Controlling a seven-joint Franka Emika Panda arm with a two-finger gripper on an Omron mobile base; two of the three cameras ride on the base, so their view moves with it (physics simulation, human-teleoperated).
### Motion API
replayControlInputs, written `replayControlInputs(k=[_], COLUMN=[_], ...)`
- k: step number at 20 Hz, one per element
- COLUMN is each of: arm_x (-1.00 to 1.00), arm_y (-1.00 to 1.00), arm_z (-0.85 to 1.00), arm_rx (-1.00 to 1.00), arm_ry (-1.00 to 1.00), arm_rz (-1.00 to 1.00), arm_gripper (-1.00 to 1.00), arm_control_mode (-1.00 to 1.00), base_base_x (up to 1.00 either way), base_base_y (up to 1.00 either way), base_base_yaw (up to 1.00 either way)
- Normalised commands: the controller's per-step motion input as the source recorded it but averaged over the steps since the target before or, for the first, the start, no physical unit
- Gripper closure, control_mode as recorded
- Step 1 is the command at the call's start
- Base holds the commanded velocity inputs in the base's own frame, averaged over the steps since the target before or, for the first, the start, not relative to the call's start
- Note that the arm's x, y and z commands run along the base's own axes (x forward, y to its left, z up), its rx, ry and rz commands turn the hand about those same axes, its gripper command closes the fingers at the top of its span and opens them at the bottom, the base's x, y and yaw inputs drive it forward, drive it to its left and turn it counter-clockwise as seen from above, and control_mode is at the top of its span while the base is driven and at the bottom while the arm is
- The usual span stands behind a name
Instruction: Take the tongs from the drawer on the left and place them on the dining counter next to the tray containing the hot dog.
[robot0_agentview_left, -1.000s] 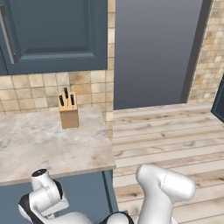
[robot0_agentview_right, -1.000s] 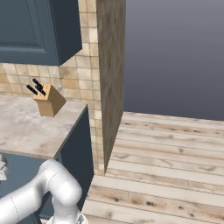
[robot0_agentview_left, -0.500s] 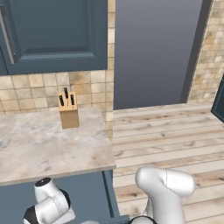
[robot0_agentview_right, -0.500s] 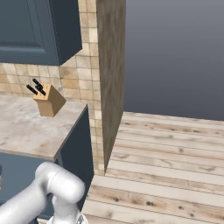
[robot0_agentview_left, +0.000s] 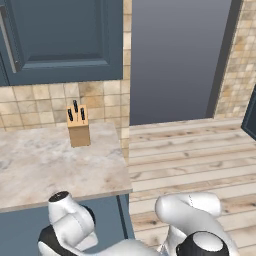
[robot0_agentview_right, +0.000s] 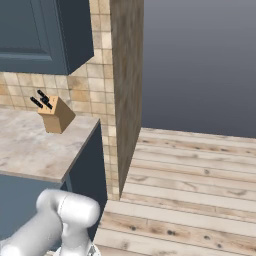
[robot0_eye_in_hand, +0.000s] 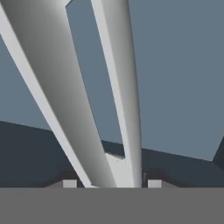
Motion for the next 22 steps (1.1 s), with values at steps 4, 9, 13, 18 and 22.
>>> replayControlInputs(k=[4,9,13,18,22], arm_x=[-0.31,-0.07,0.0,0.09,0.36], arm_y=[-0.39,-0.3,-0.24,-0.2,-0.2], arm_z=[0.92,0.93,0.98,0.91,0.64], arm_rx=[0.0,0.0,0.0,0.0,0.0], arm_ry=[-0.02,0.0,0.0,-0.02,-0.06], arm_rz=[0.0,0.0,0.0,0.0,0.0], arm_gripper=[1.0,1.0,1.0,1.0,1.0], arm_control_mode=[-1.0,-1.0,-1.0,-1.0,-1.0], base_base_x=[0.0,0.0,0.0,0.0,0.0], base_base_y=[0.0,0.0,0.0,0.0,0.0], base_base_yaw=[0.0,0.0,0.0,0.0,0.0])
